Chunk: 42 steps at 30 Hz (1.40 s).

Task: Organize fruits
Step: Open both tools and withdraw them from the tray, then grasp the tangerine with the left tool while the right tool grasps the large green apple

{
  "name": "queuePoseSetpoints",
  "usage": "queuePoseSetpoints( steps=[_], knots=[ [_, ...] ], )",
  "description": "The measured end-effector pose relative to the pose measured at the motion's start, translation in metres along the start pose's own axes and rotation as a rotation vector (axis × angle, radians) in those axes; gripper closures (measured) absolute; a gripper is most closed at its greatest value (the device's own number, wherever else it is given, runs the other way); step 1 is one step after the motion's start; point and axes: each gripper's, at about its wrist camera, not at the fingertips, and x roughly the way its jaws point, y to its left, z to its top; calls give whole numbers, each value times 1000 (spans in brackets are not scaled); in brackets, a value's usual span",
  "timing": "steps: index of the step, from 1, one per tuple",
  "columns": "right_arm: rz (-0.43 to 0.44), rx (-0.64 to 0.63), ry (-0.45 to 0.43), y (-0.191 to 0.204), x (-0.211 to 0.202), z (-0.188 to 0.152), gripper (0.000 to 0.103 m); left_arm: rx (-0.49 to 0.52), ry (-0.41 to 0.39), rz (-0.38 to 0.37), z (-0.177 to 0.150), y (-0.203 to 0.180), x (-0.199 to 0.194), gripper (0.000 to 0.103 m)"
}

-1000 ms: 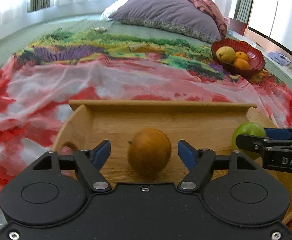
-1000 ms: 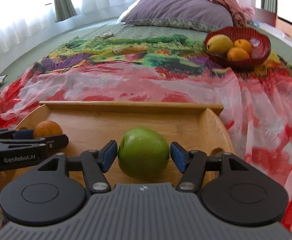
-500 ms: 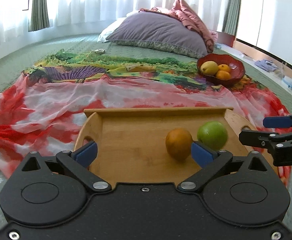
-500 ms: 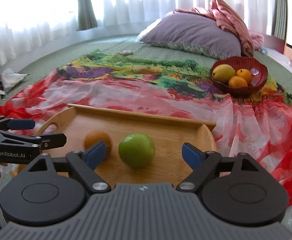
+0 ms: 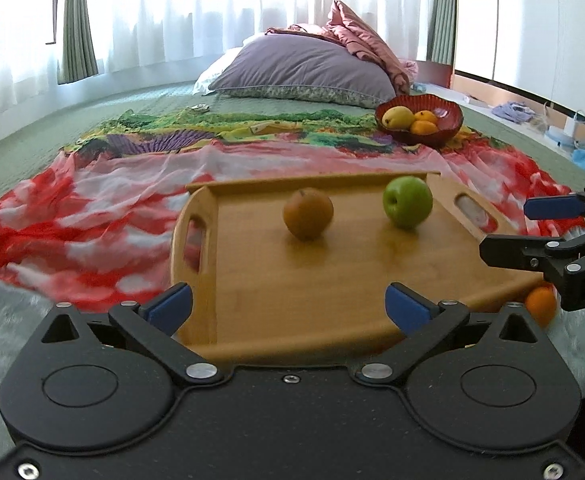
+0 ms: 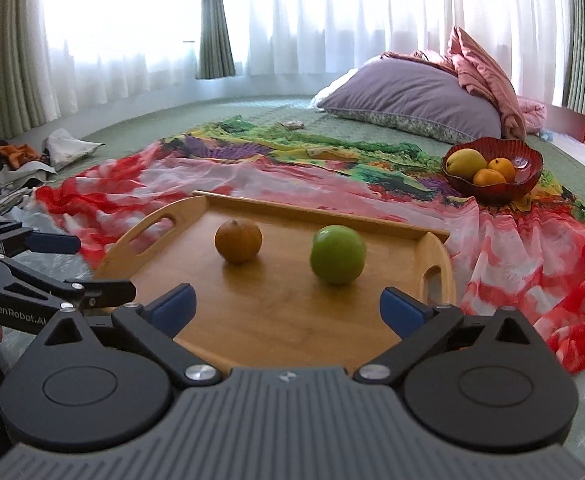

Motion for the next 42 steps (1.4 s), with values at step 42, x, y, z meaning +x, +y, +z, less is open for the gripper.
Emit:
queuePoseSetpoints(
  steps=[42],
  knots=[
    [-98, -195, -60, 97, -14, -101, 15, -29, -11, 43, -93, 15, -24, 41]
  ],
)
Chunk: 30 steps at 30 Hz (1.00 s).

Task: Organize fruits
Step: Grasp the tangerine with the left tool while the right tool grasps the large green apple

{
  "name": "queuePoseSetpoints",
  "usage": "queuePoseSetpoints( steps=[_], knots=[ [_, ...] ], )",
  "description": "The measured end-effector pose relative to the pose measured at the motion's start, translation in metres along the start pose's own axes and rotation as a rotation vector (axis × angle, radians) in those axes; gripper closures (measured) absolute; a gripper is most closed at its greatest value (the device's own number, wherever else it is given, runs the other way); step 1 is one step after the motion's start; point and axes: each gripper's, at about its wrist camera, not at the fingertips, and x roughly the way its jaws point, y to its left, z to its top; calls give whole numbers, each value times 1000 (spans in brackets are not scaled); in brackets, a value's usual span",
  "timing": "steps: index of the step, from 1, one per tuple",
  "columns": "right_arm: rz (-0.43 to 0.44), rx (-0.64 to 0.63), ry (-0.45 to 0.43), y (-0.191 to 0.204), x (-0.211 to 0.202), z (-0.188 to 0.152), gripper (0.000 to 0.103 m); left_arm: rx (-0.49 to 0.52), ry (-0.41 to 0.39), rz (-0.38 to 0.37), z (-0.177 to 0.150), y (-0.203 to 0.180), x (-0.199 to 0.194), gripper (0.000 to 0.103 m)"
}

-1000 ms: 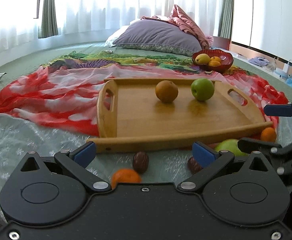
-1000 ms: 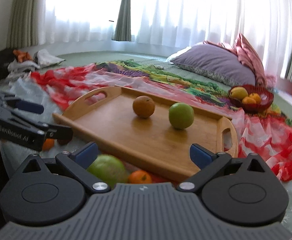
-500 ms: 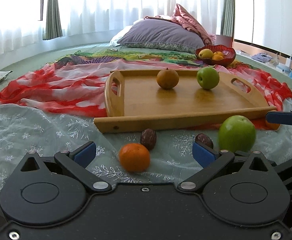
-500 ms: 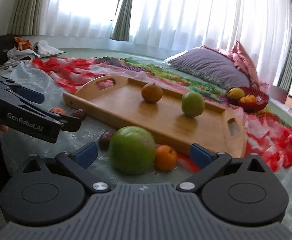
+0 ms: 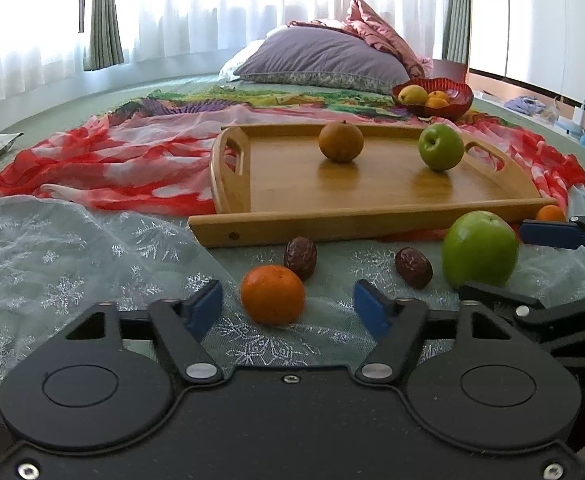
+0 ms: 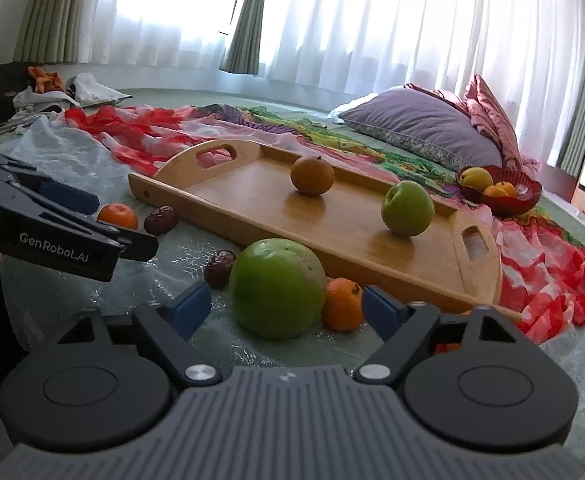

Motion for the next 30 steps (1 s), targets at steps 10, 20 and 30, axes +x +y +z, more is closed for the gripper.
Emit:
queuePoseSetpoints(
  steps=[10, 20, 30],
  knots=[
    [-18, -2, -5, 4, 2, 1, 26, -20, -3, 5, 0, 4, 1, 61],
    [-25, -28, -4, 10, 7, 1, 27, -15, -6, 20, -1, 5, 3, 70],
    [-30, -56, -7, 14, 14, 3, 30, 11, -14, 34, -6, 4, 9, 70]
  ],
)
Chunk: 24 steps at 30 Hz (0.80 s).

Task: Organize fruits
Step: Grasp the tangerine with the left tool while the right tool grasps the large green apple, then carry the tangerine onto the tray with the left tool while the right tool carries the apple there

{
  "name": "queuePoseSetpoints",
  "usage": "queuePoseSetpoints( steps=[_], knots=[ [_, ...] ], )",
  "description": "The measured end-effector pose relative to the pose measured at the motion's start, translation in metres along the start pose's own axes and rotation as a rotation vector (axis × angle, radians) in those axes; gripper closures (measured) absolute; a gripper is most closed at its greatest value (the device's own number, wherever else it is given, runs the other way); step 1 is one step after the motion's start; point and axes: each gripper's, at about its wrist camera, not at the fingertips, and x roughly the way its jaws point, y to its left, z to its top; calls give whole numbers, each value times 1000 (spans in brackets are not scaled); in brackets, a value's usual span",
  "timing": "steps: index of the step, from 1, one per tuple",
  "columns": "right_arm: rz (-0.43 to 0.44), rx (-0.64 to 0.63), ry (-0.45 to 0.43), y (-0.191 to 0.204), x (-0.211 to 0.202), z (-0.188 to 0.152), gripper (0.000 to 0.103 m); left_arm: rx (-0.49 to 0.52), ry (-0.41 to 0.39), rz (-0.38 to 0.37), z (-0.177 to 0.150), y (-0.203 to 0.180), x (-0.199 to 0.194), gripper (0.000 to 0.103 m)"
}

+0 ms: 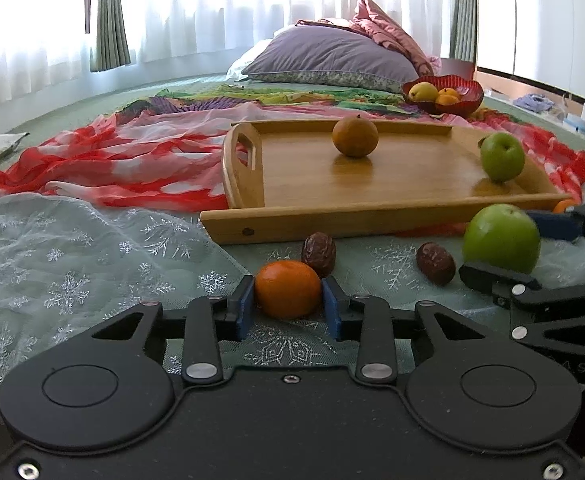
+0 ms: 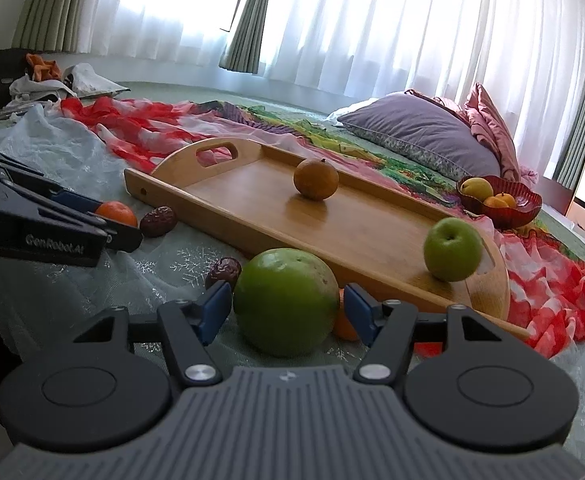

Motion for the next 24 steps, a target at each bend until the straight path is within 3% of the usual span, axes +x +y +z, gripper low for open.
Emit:
queuePoseSetpoints(
  steps=[5, 9, 13, 24],
  knots=[
    [2, -25, -4, 3, 1, 0, 43, 10, -10, 7, 0, -3, 1, 69],
    [15, -52, -5, 3, 1, 1, 43, -13, -27, 7, 2, 0, -2, 72],
    [41, 1, -6, -6, -3, 4, 43, -19, -73, 20, 8, 0, -11, 72],
    [27, 104, -58, -34, -11, 33, 43, -20, -121, -17, 54, -14, 0, 72]
  ],
)
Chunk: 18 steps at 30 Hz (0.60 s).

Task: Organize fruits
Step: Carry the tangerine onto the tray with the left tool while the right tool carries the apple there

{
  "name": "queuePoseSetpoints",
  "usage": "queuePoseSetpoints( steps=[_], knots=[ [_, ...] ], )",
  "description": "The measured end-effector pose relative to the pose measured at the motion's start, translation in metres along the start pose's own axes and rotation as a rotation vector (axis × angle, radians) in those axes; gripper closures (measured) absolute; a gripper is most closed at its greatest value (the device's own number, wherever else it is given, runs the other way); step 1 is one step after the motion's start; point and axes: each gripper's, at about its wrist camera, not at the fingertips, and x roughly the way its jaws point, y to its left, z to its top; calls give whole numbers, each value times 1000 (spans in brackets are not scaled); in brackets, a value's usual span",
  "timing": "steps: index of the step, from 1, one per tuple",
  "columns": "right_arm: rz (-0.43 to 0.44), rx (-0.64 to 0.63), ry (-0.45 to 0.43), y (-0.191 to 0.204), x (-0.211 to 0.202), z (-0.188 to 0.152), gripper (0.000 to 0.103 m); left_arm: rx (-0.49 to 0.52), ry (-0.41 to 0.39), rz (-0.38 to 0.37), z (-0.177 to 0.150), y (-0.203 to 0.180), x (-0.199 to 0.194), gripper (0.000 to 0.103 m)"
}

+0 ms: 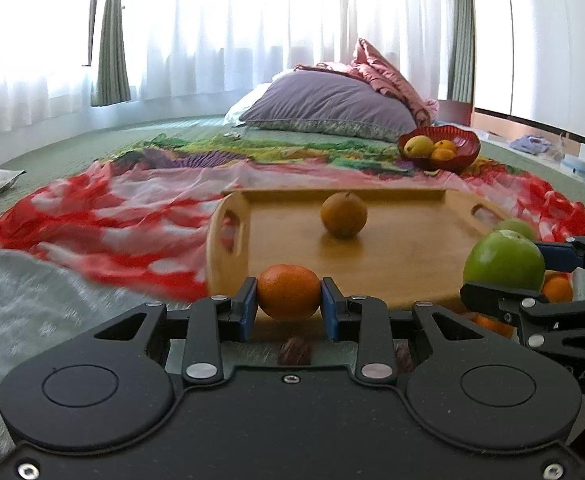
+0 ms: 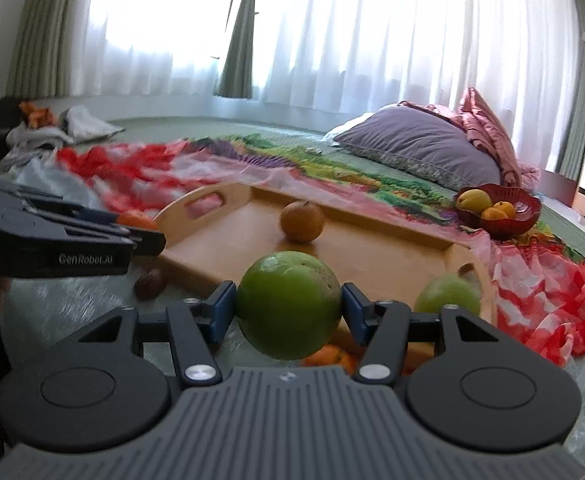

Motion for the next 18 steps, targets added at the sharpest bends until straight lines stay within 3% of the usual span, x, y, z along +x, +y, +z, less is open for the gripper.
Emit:
queuePoseSetpoints(
  steps=[11, 18],
  knots=[
    [-91, 170, 1, -67, 31, 41, 43, 11, 28, -66, 38, -16, 59, 72],
    [-103, 322, 116, -131, 86, 59, 43, -23, 92, -91, 47, -14, 100, 72]
  ],
)
